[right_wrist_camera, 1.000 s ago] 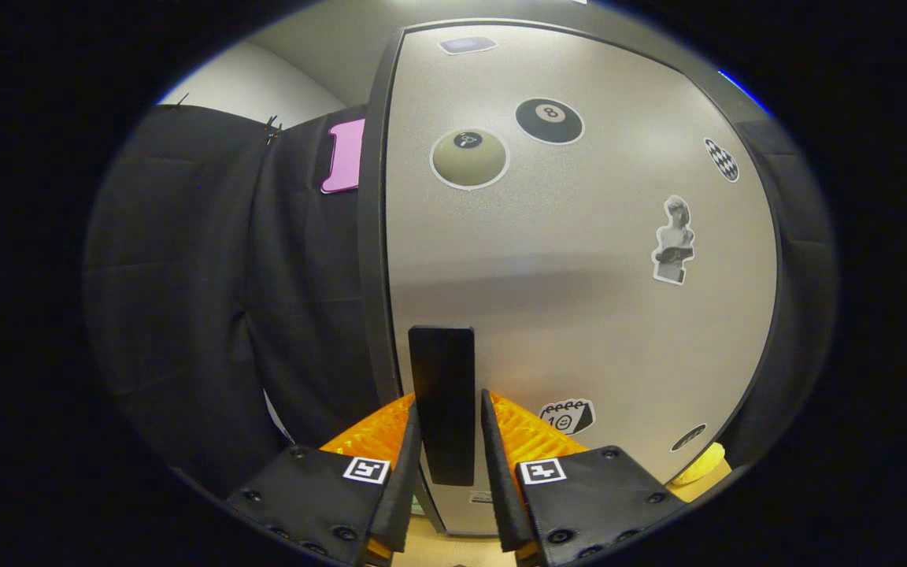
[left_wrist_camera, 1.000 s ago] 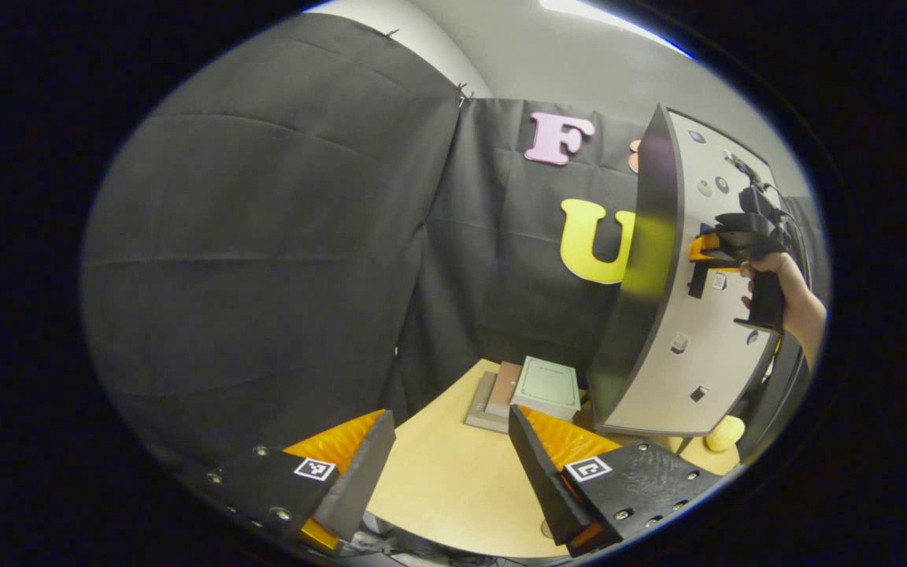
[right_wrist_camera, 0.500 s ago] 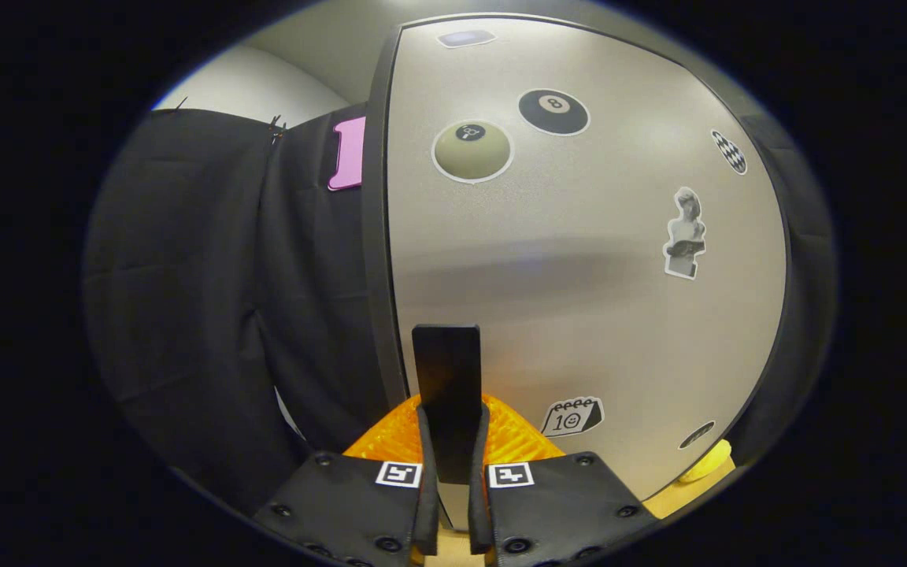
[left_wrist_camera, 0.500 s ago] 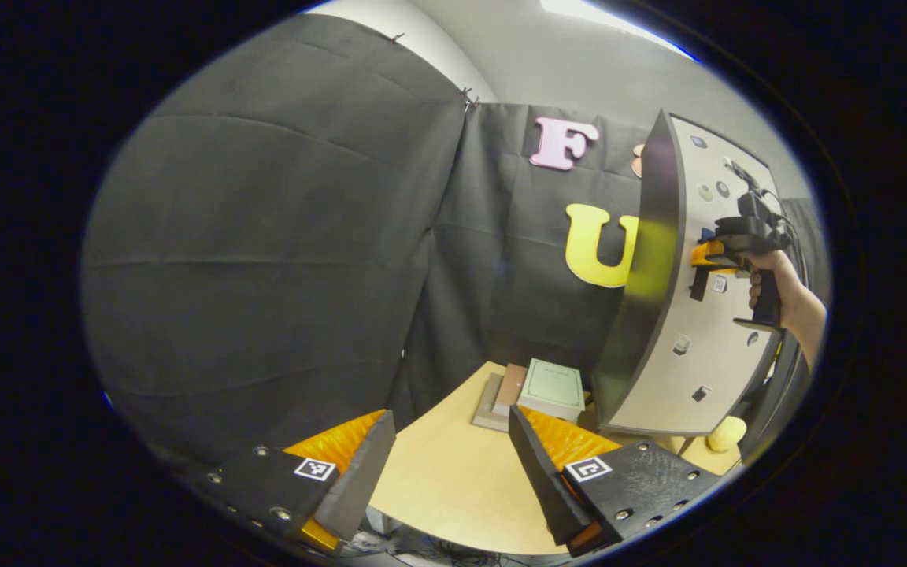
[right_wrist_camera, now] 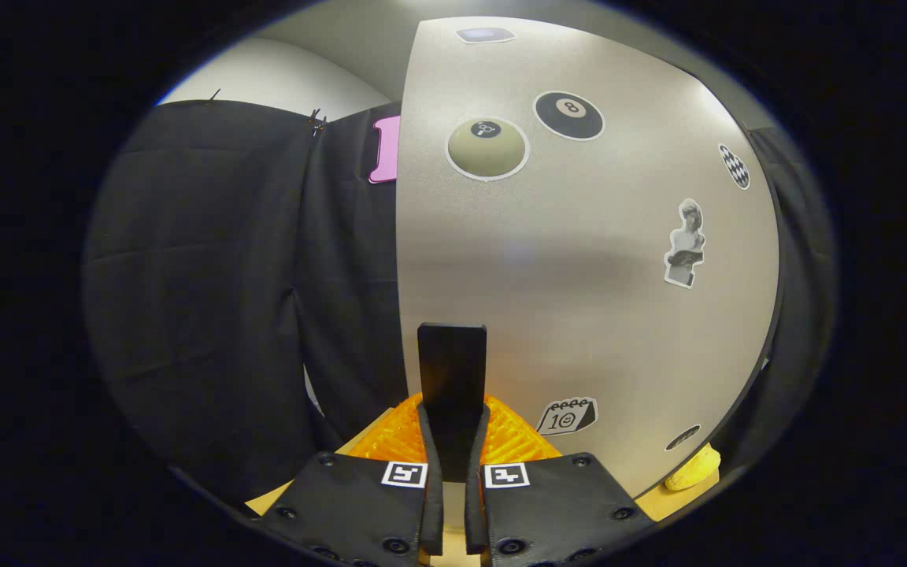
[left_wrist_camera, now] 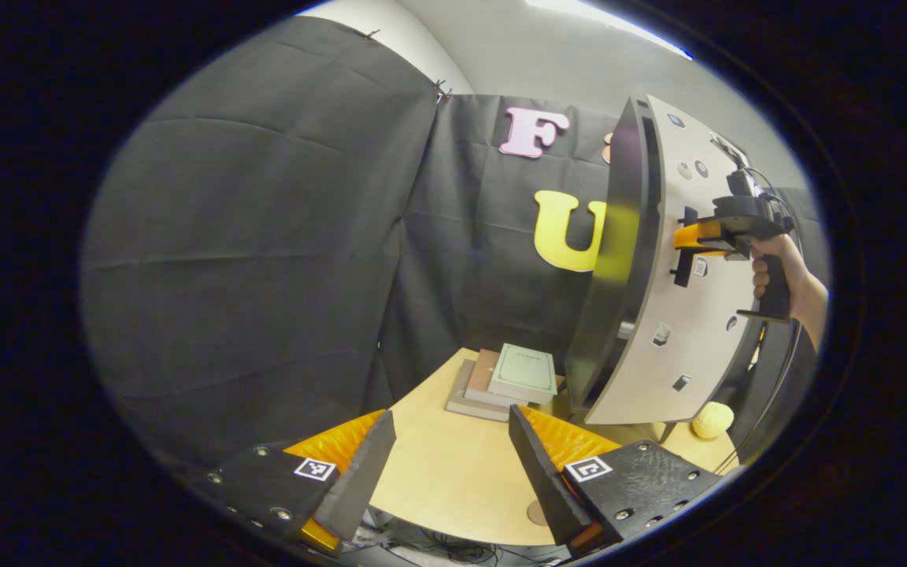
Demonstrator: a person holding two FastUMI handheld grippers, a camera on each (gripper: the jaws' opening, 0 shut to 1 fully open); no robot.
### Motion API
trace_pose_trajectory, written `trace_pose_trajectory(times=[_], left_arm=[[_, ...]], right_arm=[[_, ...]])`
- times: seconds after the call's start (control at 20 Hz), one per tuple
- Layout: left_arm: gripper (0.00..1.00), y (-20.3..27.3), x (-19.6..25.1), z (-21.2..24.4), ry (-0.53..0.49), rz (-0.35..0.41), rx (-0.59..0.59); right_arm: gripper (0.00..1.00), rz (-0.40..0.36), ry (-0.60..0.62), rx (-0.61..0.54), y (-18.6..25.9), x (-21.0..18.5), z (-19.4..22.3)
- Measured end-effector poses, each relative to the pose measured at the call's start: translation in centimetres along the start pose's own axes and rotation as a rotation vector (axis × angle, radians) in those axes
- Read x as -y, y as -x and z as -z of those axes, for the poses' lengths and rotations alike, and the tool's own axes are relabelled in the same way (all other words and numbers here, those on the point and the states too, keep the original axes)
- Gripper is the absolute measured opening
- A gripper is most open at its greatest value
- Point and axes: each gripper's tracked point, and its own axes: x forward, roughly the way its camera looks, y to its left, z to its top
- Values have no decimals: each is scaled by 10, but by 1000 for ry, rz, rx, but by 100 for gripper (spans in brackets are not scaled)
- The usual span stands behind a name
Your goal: Open the cabinet door with the right hand, grasp the bottle in the cabinet with the left hand and place it on the coaster, then close the cabinet door with the right hand.
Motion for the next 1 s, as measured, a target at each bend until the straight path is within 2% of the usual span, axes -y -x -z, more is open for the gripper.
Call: trace_pose_trajectory(times=[0.2,0.25,0.6,1.0], left_arm=[[92,19,21,2,-14,-9,9],[87,24,27,-2,-15,-16,20],[87,68,77,-20,-54,-69,54],[87,123,138,-7,-79,-124,48]], right_arm=[[13,-72,-3,1,2,2,0],[13,-92,-11,6,4,2,0],[12,-224,-25,16,13,7,3],[12,-344,-49,38,36,29,8]])
